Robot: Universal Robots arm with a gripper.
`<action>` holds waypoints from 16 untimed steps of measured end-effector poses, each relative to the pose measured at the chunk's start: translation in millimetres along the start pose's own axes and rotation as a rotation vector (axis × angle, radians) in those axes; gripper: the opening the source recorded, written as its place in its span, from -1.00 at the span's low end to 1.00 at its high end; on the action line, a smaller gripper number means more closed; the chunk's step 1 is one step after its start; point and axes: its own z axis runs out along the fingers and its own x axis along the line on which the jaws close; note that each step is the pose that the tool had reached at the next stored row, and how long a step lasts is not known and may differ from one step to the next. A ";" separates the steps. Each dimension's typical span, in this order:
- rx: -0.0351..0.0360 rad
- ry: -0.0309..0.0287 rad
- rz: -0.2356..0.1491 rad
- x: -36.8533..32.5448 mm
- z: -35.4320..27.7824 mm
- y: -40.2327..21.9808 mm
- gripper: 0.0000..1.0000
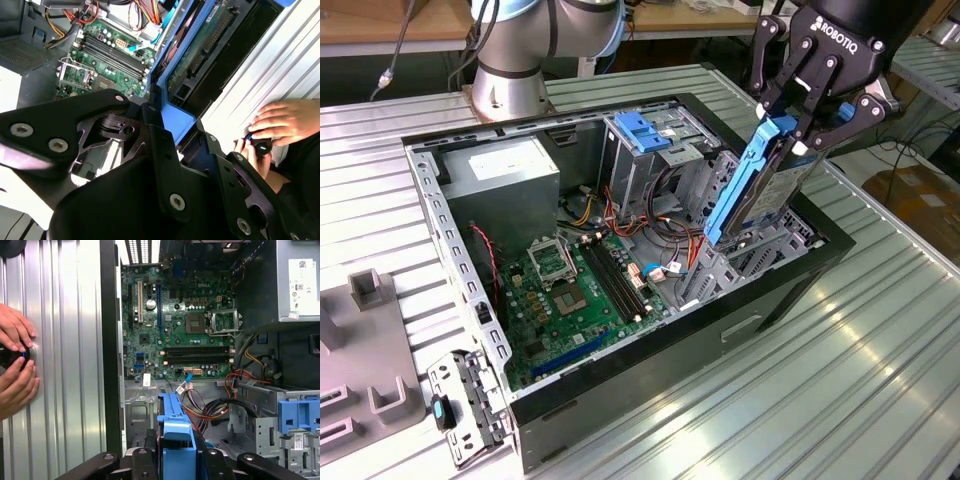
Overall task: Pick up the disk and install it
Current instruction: 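Insert the disk into the insertion slot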
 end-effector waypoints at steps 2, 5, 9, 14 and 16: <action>0.0000 -0.0001 0.000 -0.1 0.4 -3.6 -0.26; 0.0001 -0.0001 0.000 -0.2 0.7 -7.3 -0.26; 0.0002 0.0002 0.000 -0.2 1.7 -8.9 -0.26; 0.0005 0.0008 -0.003 -0.2 3.7 -11.2 -0.26; 0.0002 0.0008 -0.015 0.0 4.5 -12.7 -0.26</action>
